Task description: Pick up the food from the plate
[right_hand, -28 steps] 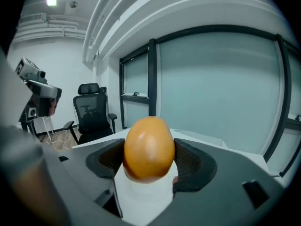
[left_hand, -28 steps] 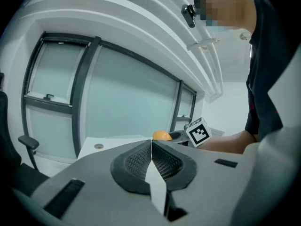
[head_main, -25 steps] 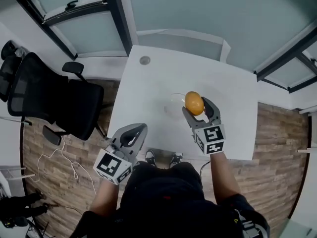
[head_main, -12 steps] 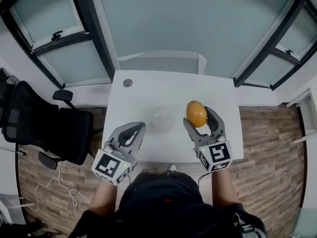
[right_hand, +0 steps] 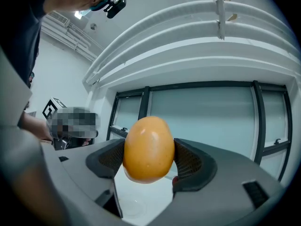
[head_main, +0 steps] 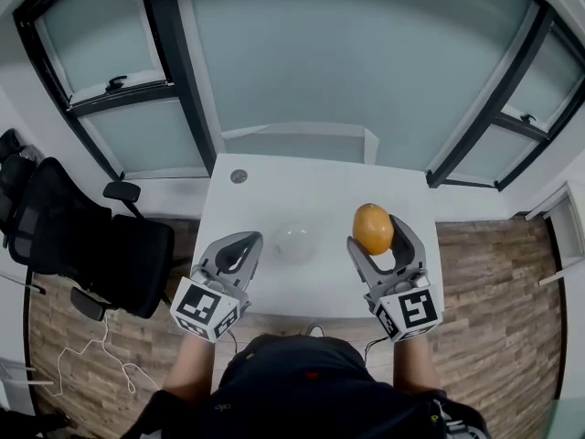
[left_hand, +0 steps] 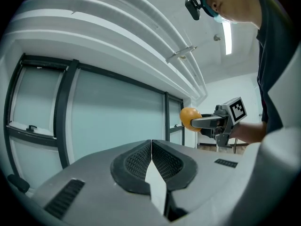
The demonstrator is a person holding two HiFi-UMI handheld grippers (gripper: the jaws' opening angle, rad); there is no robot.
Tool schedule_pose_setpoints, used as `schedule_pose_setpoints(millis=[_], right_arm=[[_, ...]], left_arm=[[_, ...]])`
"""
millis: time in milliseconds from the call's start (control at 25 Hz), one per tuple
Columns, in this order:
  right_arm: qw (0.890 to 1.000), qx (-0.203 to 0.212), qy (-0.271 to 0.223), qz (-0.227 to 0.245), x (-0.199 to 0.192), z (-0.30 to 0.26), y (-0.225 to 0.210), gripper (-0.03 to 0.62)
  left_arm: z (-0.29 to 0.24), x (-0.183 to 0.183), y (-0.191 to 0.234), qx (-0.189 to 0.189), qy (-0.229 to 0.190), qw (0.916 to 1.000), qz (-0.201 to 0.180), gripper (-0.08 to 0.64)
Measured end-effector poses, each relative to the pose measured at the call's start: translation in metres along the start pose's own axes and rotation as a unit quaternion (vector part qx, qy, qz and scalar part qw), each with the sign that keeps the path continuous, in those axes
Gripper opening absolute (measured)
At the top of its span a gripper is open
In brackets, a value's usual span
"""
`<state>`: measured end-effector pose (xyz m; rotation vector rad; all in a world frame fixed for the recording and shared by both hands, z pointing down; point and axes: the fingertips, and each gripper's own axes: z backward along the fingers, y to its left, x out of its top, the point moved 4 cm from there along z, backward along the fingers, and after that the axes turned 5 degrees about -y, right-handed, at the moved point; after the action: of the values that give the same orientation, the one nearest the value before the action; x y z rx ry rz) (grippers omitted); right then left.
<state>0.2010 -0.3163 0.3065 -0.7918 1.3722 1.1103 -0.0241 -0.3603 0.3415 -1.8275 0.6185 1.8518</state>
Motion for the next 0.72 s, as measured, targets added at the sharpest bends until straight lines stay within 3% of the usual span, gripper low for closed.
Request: schedule_pose_setpoints(millis=[720], right_arm=[[1.0,-0.001,-0.001,-0.012,-0.001,0.009,-0.002,0.342]], left_arm=[[0.004,0.001,-0.016,0.0,0.0,1.0,-0.004,0.023]])
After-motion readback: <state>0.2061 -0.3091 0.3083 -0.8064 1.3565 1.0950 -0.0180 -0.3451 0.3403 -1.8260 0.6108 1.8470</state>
